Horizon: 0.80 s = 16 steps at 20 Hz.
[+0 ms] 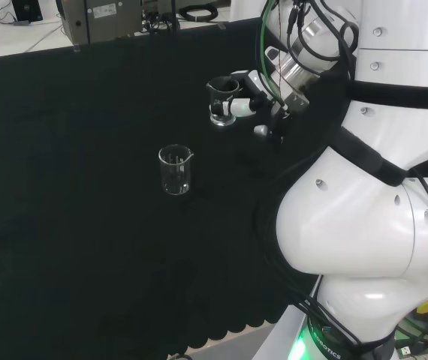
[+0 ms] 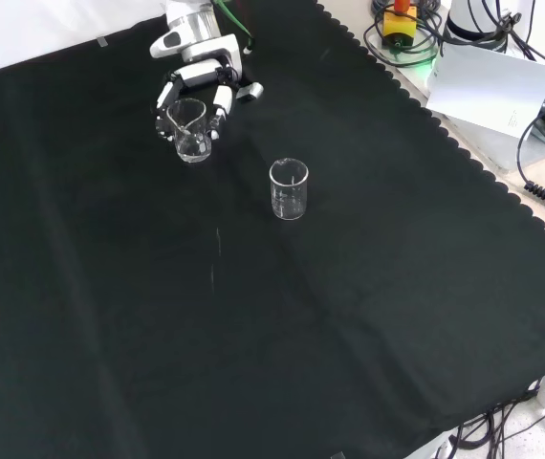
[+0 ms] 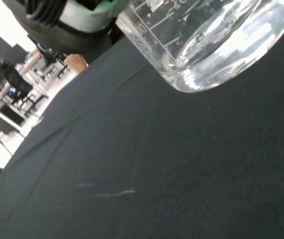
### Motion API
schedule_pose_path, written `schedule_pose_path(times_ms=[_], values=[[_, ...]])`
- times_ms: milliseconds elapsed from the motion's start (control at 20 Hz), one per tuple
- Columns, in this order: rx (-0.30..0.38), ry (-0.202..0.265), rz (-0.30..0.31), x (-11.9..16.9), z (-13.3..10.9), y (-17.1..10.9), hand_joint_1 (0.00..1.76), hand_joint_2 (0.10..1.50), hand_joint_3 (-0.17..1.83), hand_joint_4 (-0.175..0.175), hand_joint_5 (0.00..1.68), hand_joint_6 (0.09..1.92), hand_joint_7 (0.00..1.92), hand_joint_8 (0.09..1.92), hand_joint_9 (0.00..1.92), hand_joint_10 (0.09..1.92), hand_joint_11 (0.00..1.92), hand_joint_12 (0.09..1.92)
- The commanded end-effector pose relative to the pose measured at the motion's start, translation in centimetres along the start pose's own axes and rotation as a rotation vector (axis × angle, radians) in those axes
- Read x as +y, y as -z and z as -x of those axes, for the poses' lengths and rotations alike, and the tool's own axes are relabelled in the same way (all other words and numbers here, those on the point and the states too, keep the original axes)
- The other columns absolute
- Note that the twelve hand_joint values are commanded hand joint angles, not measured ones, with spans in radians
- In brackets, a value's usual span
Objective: Pick up the beaker on the right.
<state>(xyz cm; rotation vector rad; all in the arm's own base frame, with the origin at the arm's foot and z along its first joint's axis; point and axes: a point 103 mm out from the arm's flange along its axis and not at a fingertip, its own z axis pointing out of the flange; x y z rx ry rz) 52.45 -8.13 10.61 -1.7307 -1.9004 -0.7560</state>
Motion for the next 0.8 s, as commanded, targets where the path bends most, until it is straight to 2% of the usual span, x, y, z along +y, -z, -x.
schedule_pose_path(times_ms=[50, 350, 750, 800], values=[[-0.169, 0.047, -0.129, -1.6, -2.5, 3.0, 1.43, 1.02, -0.17, -0.175, 1.26, 0.41, 1.35, 0.53, 1.61, 0.09, 1.25, 0.86], [-0.240, 0.050, -0.168, -4.1, -5.3, 4.6, 1.43, 1.02, -0.17, -0.175, 1.27, 0.40, 1.35, 0.53, 1.61, 0.09, 1.26, 0.86], [-0.298, 0.055, -0.220, -7.6, -8.2, 5.1, 1.43, 1.01, -0.17, -0.175, 1.29, 0.34, 1.37, 0.48, 1.63, 0.09, 1.29, 0.82], [-0.303, 0.056, -0.227, -7.9, -8.5, 5.1, 1.39, 1.01, -0.17, -0.162, 1.33, 0.29, 1.42, 0.41, 1.67, 0.09, 1.30, 0.82]])
